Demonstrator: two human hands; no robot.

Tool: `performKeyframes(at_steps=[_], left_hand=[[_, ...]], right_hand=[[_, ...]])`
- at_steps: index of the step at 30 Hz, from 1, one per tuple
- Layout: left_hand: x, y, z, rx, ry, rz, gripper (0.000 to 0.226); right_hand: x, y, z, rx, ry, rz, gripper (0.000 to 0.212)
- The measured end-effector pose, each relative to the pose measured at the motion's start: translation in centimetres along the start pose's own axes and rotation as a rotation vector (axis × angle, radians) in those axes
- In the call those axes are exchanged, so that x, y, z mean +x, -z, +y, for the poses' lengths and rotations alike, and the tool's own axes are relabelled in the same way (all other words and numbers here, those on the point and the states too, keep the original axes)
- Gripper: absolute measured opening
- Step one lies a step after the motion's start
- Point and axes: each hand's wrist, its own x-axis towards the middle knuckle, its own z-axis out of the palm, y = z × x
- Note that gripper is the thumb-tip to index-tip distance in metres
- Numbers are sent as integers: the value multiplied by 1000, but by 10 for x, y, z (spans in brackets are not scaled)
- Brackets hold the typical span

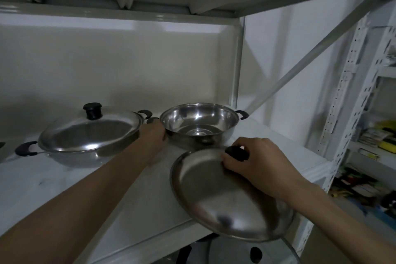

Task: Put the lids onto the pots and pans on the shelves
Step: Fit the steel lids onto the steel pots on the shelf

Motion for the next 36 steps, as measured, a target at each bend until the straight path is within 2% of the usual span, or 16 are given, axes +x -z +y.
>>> performKeyframes(at_steps=[2, 6, 10, 13, 16, 20, 24, 28, 36], left_hand=[[-2, 3, 0, -72, 39, -6, 8], [-22, 16, -4, -79, -27, -117, 27], [-31, 21, -11, -78, -29, -151, 29], [-35, 23, -18, -125, -16, -146, 27], [-41, 21, -25, -127, -40, -130, 18], [-45, 20, -29, -118, -29, -103, 23], [-52, 21, -28, -154, -20, -101, 24], [-53, 22, -29, -199, 2, -133, 8], [-55, 22, -27, -206, 21, -141, 7]], right_hand=[[1, 20, -1, -4, -6, 67, 35], [18, 60, -16, 23, 45, 114, 34], [63, 69, -31, 27, 113, 157, 37], [112, 47, -39, -12, 135, 152, 42], [160, 10, -46, -86, 82, 69, 47], [198, -27, -48, -105, 18, 42, 38], [210, -46, -40, -140, -29, 13, 36], [213, -62, -33, -145, -22, 12, 36], [212, -67, -30, -98, 1, -14, 37]])
